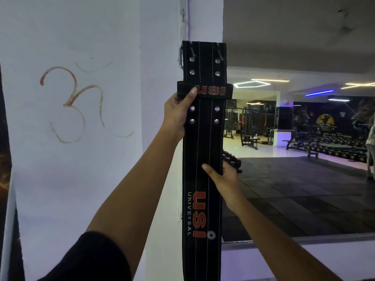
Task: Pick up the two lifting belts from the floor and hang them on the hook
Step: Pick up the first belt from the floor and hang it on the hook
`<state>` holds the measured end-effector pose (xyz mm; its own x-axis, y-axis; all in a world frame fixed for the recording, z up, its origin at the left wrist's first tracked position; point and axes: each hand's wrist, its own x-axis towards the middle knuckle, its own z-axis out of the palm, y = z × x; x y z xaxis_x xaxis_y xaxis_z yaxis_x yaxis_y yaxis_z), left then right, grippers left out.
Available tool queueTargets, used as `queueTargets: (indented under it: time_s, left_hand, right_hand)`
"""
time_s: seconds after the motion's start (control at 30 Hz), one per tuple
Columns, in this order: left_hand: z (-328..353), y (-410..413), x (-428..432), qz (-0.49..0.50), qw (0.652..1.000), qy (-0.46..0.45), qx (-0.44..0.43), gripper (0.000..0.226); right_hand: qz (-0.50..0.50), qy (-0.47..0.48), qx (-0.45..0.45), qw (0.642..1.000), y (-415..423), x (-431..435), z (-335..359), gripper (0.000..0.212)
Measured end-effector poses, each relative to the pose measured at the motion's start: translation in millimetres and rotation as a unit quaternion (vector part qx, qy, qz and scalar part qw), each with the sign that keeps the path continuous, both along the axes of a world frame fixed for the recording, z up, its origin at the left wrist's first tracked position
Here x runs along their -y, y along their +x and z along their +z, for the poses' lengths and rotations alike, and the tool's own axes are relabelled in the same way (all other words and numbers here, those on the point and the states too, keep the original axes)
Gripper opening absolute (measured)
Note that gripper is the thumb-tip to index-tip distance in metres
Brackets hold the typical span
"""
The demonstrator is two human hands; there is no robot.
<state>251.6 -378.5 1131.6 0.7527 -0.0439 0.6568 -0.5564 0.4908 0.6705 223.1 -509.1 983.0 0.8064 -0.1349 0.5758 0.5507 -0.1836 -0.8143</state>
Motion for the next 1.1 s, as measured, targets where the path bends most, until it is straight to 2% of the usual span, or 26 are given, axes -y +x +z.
queueTargets:
  time_s: [0.2, 0.37, 0.5, 0.57, 0.63, 0.77, 0.87, 0.9, 0.97, 1.0, 1.1]
  left_hand:
    - [2.6, -3.8, -0.1, 0.003, 1.0, 0.001, 0.007, 0.013]
    - [6.7, -5.6, -4.5, 0.008, 1.0, -0.003, 0.002, 0.013]
    - [-2.5, -3.1, -5.2, 0.016, 1.0, 0.0, -0.013, 0.015]
    - [-6.5, -1.3, -4.9, 0.019, 1.0, 0.0, -0.014, 0.016]
    - [-10.3, -0.9, -4.5, 0.019, 1.0, 0.001, -0.013, 0.014]
    - [-17.3, 0.1, -4.1, 0.017, 1.0, 0.002, -0.018, 0.012]
    - [-20.1, -0.8, -5.3, 0.011, 1.0, 0.003, -0.02, 0.019]
    - [-21.4, -1.2, -5.9, 0.009, 1.0, 0.006, -0.019, 0.021]
    - [-24.0, -3.6, -6.4, 0.009, 1.0, 0.013, -0.02, 0.02]
    - [-24.9, -4.7, -6.8, 0.009, 1.0, 0.015, -0.021, 0.02]
    - [-24.1, -8.9, -9.8, 0.008, 0.999, 0.016, -0.027, 0.019]
  right_hand:
    - [0.019, 0.07, 0.015, 0.997, 0.9, -1.6, 27.5, 0.028]
    - [0.024, 0.024, -0.066, 0.997, -2.6, -2.2, -8.9, 0.051]
    - [0.033, 0.053, -0.073, 0.995, -3.2, -3.3, -14.0, 0.039]
    - [0.035, 0.085, -0.068, 0.993, -2.4, -5.9, 2.7, 0.028]
    - [0.033, 0.117, -0.046, 0.992, -3.8, -9.5, 26.0, 0.025]
    - [-0.019, 0.143, -0.02, 0.989, -4.4, -16.1, 73.4, 0.043]
    - [0.001, 0.157, -0.01, 0.988, -9.7, -19.2, 99.5, 0.065]
    - [0.01, 0.157, -0.004, 0.987, -12.8, -19.9, 109.2, 0.058]
    - [0.027, 0.149, 0.012, 0.988, -20.2, -21.0, 131.3, 0.027]
    - [0.027, 0.148, 0.017, 0.988, -20.9, -20.7, 141.7, 0.021]
    - [0.008, 0.148, 0.003, 0.989, -17.5, -19.5, 165.3, 0.036]
